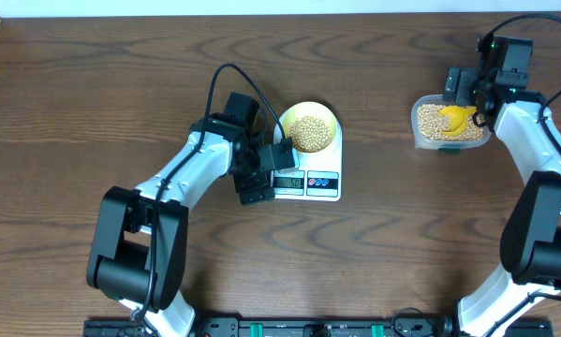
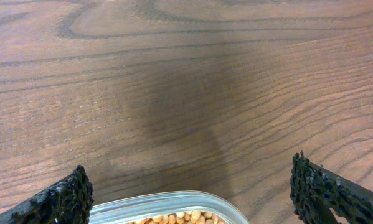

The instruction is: Scoop item into bowl and weigh 50g on scale

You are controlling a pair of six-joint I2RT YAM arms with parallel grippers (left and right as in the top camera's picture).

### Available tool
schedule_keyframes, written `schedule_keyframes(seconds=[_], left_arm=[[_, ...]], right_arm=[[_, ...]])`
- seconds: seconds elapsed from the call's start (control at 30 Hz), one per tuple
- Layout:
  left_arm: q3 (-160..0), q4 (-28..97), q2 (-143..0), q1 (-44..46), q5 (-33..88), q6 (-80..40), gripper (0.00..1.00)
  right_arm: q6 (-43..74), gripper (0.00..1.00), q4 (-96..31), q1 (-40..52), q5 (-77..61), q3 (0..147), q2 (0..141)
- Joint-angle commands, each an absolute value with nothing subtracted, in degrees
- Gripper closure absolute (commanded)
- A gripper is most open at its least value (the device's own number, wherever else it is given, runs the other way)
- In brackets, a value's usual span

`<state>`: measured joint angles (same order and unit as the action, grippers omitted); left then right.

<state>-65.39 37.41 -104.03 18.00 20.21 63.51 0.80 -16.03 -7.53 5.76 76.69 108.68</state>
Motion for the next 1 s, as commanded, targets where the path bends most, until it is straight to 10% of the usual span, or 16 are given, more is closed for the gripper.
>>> schedule_keyframes(seconds=[0.0, 0.97], left_arm=[[-64.9, 37.6, -102.8, 17.5, 19.9, 64.5, 0.02], [-64.9, 38.1, -102.3, 17.4, 19.9, 64.5, 0.02]], right_arm=[[0.3, 0.01, -16.1, -7.5, 5.4, 76.3, 108.9], [0.3, 0.01, -16.1, -7.5, 5.4, 76.3, 108.9]])
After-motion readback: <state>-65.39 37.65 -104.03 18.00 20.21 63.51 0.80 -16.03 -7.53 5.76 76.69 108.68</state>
